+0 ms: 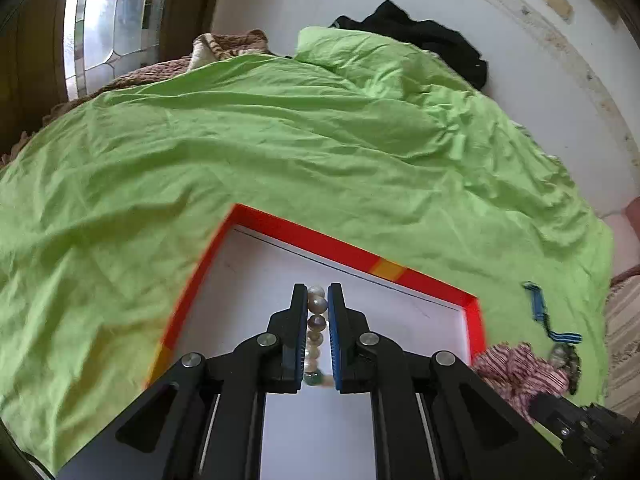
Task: Organize jewelry
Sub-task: 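Carry the pearl bracelet and plaid scrunchie into the box and release them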
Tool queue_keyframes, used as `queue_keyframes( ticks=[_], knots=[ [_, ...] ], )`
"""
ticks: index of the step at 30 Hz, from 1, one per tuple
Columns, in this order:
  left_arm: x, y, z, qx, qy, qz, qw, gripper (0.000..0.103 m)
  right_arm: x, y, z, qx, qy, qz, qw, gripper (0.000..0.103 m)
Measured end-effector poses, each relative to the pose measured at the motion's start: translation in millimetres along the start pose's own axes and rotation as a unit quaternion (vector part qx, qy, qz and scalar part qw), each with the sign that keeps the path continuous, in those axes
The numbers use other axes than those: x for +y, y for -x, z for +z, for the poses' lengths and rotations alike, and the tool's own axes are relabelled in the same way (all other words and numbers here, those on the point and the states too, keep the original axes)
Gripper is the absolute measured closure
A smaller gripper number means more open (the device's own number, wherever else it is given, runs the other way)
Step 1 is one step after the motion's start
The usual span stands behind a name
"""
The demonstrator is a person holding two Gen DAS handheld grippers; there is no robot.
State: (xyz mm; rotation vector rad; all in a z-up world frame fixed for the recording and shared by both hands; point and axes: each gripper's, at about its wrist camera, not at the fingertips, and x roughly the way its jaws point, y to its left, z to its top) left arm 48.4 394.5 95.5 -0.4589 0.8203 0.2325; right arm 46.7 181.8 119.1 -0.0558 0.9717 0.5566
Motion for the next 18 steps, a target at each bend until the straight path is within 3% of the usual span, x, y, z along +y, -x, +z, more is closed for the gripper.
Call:
queue_keyframes(
  ticks=[7, 14, 15, 17, 18],
  knots=[
    [-2, -13, 7, 0.003, -0.019, 0.022, 0.9996, 0.093, -2, -56, 21, 0.024, -0.011, -0.025, 0.999, 0.098],
    [-6, -11, 6, -0.002, -0.026, 0.026, 0.9993, 0.093, -9, -70, 26, 0.025, -0.019, -0.040, 0.999, 0.098],
    [-6, -10, 6, -0.003, -0.025, 0.027, 0.9993, 0.092, -9, -69, 26, 0.024, -0.021, -0.039, 0.999, 0.092],
    [-4, -6, 7, -0.008, -0.018, 0.025, 0.9995, 0.073, -10, -64, 26, 0.022, -0.026, -0.031, 0.999, 0.077],
    [-3, -4, 7, -0.014, -0.015, 0.026, 0.9994, 0.068, -9, -61, 26, 0.018, -0.025, -0.031, 0.999, 0.069]
  ],
)
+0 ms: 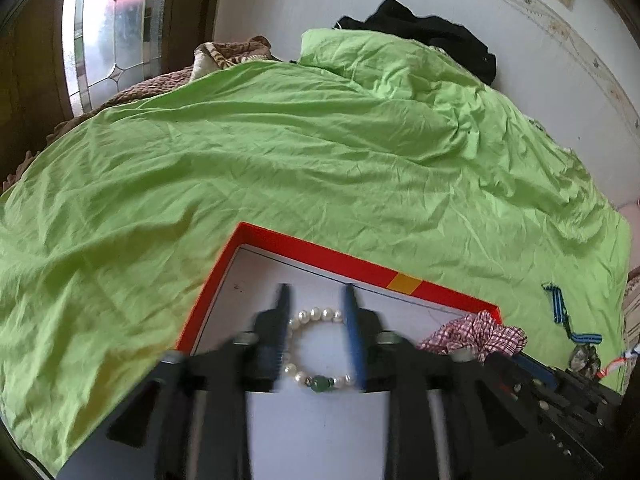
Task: Organize jewelry
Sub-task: 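Carry the pearl bracelet and plaid scrunchie into the box and release them, then move the left tool back to the jeweled hair clip on the sheet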
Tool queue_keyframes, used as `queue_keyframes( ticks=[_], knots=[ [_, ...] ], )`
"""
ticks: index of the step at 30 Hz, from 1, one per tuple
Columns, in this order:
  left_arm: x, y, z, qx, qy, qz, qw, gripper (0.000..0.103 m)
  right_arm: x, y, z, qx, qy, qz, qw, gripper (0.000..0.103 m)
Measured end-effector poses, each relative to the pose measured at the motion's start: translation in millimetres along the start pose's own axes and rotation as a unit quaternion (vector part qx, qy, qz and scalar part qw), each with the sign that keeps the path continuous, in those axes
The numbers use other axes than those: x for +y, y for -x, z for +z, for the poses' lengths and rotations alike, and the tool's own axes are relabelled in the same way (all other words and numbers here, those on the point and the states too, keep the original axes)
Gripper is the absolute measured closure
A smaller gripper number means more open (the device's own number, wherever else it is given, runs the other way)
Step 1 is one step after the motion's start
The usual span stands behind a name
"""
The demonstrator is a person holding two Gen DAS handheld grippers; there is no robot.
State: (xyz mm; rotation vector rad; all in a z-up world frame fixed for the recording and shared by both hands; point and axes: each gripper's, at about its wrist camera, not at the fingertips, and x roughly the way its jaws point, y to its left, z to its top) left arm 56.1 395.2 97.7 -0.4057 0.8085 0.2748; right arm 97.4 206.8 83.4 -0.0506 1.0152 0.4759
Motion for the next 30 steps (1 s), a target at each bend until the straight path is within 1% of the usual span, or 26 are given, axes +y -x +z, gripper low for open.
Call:
queue_keyframes(
  ticks=[1, 2, 6, 8, 13, 16, 20, 26, 30],
  knots=[
    [0, 2, 0, -0.005, 0.001, 0.002, 1.0000, 0.066, 1, 4, -1, -0.005, 0.002, 0.000, 1.000, 0.067],
    [0, 3, 0, -0.007, 0.000, 0.004, 1.0000, 0.066, 3, 9, -1, -0.011, 0.006, 0.000, 1.000, 0.066],
    [-2, 10, -2, -0.012, -0.005, 0.006, 0.9999, 0.064, 6, 27, -5, -0.023, 0.017, 0.001, 1.000, 0.063],
    [-4, 14, -4, -0.013, -0.009, 0.008, 0.9998, 0.061, 5, 34, -8, -0.028, 0.015, 0.001, 0.999, 0.062],
    [-12, 26, -8, -0.022, -0.024, 0.015, 0.9993, 0.058, -4, 55, -22, -0.036, 0.005, 0.002, 0.999, 0.061],
    [-18, 37, -12, -0.035, -0.034, 0.022, 0.9985, 0.055, -10, 66, -29, -0.040, -0.001, 0.001, 0.999, 0.061],
    [-29, 52, -19, -0.057, -0.053, 0.036, 0.9963, 0.049, -23, 82, -42, -0.044, -0.012, -0.001, 0.999, 0.061],
    [-55, 66, -33, -0.075, -0.100, 0.052, 0.9908, 0.048, -50, 108, -64, -0.050, -0.029, -0.014, 0.998, 0.059],
    [-75, 74, -44, -0.088, -0.130, 0.060, 0.9858, 0.048, -78, 125, -80, -0.054, -0.053, -0.025, 0.997, 0.059]
  ],
)
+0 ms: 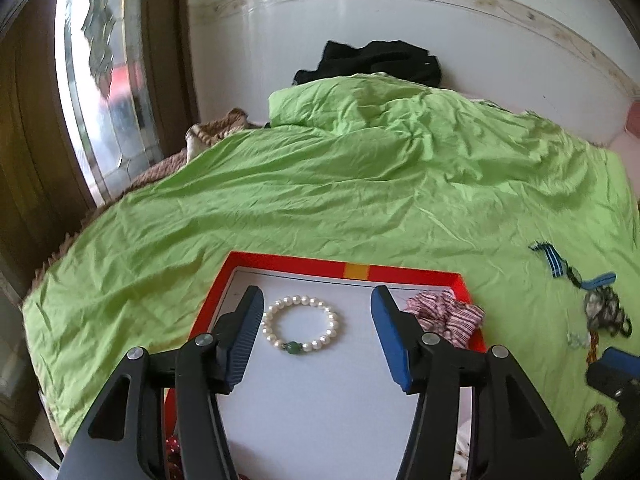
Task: Organize jewelry
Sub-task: 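Move the left tool back to the jeweled hair clip on the sheet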
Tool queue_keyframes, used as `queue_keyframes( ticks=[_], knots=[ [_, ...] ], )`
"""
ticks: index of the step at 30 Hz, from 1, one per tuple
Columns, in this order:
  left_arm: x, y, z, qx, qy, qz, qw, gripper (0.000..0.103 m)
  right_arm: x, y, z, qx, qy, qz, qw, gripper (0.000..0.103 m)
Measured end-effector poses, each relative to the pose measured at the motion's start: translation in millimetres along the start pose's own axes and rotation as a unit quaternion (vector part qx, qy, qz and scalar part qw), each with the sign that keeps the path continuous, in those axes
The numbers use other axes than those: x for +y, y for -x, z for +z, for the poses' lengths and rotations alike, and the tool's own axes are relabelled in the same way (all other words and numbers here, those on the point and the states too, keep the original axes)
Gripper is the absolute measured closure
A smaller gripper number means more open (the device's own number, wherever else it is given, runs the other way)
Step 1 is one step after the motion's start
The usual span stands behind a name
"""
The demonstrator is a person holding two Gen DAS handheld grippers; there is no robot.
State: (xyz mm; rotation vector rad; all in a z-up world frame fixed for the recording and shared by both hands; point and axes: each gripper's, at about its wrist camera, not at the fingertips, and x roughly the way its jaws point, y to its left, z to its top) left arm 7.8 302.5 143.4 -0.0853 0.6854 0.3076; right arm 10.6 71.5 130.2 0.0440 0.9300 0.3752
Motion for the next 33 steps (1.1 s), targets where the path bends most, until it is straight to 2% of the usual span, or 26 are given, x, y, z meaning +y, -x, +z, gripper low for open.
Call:
queue_keyframes(
  ticks=[3, 6, 8, 11, 15, 20, 22, 25, 27, 29, 30, 33],
  knots=[
    [-16, 13, -4, -0.020, -0.016, 0.006, 0.9997, 0.048, -26, 14, -9, -0.004, -0.020, -0.010, 1.000, 0.058],
    [-28, 37, -8, -0.071, -0.014, 0.007, 0.9974, 0.048, -49, 27, -18, -0.009, -0.039, -0.018, 0.999, 0.058],
    [-38, 55, -12, -0.107, -0.013, 0.006, 0.9941, 0.042, -65, 36, -26, -0.011, -0.052, -0.022, 0.998, 0.057],
    [-54, 82, -22, -0.162, -0.010, 0.013, 0.9866, 0.031, -89, 48, -38, -0.013, -0.070, -0.032, 0.997, 0.057],
    [-86, 115, -38, -0.228, -0.040, 0.026, 0.9725, 0.028, -121, 65, -56, -0.018, -0.099, -0.041, 0.994, 0.057],
    [-123, 145, -58, -0.279, -0.089, 0.035, 0.9555, 0.026, -156, 85, -75, -0.027, -0.131, -0.051, 0.990, 0.056],
    [-133, 156, -66, -0.287, -0.099, 0.029, 0.9522, 0.026, -171, 93, -84, -0.031, -0.145, -0.055, 0.987, 0.056],
    [-143, 164, -75, -0.279, -0.111, 0.009, 0.9538, 0.025, -189, 101, -98, -0.033, -0.163, -0.060, 0.984, 0.055],
    [-145, 167, -77, -0.255, -0.113, -0.017, 0.9601, 0.025, -200, 104, -106, -0.032, -0.175, -0.062, 0.982, 0.054],
    [-145, 165, -76, -0.214, -0.112, -0.062, 0.9683, 0.025, -209, 105, -115, -0.029, -0.186, -0.063, 0.980, 0.054],
    [-144, 162, -74, -0.181, -0.111, -0.101, 0.9720, 0.025, -212, 105, -118, -0.028, -0.189, -0.064, 0.979, 0.054],
    [-145, 152, -76, -0.108, -0.111, -0.184, 0.9707, 0.025, -217, 104, -128, -0.025, -0.194, -0.062, 0.979, 0.054]
  ],
)
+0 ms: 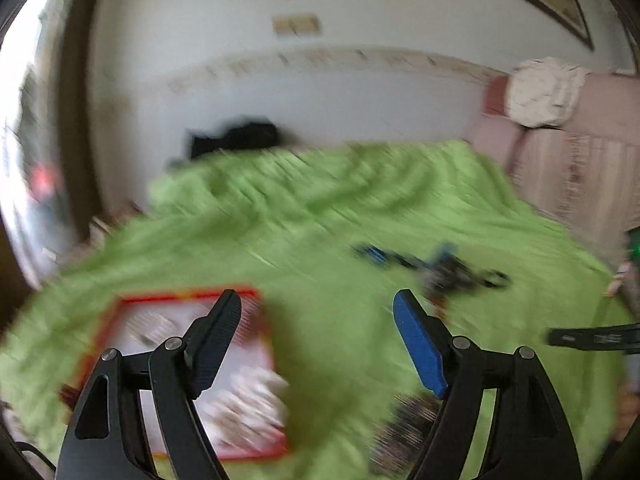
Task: Organize jewelry
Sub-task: 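Move the left tool back to the jeweled hair clip on the sheet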
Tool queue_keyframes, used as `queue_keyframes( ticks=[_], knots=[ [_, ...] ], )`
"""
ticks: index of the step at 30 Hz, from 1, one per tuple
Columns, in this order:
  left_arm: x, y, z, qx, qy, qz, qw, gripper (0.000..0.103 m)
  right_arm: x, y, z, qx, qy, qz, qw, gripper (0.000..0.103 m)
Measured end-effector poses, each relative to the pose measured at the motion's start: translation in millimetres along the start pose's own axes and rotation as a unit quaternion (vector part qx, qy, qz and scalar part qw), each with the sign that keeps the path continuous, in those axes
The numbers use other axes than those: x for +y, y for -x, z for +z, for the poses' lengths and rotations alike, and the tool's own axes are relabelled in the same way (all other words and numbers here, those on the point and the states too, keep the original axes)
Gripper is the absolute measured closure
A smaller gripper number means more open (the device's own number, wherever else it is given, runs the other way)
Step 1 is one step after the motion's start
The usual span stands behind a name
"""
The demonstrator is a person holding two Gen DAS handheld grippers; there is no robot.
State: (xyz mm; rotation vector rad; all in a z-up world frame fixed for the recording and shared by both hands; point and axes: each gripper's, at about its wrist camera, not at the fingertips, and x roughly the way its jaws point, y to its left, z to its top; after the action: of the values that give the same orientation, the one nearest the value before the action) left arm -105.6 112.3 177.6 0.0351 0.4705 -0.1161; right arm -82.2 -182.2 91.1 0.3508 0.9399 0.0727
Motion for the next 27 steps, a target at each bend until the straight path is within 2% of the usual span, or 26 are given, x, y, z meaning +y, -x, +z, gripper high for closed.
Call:
queue_keyframes(
  ticks=[1, 4, 7, 12, 21, 27],
  knots=[
    [-1, -4, -3, 0.019, 0.004, -0.026, 0.9995, 0.025, -2, -1, -2, 0.001, 0.000, 0.001, 1.000, 0.054],
    [-9, -18, -15, 0.066, -0.001, -0.069, 0.9954, 0.025, -4, -7, -9, 0.009, 0.002, 0.008, 1.000, 0.054],
    [-18, -35, -28, 0.111, -0.005, -0.091, 0.9896, 0.036, 0, -16, -15, 0.021, 0.006, 0.020, 1.000, 0.054],
    [-22, -54, -49, 0.174, -0.005, -0.130, 0.9762, 0.037, 15, -33, -20, 0.040, 0.023, 0.049, 0.998, 0.054],
    [-32, -79, -76, 0.240, -0.032, -0.163, 0.9566, 0.037, 39, -73, -14, 0.066, 0.042, 0.070, 0.994, 0.054],
    [-36, -93, -90, 0.265, -0.039, -0.169, 0.9486, 0.037, 45, -94, -10, 0.078, 0.042, 0.068, 0.994, 0.055]
  ],
)
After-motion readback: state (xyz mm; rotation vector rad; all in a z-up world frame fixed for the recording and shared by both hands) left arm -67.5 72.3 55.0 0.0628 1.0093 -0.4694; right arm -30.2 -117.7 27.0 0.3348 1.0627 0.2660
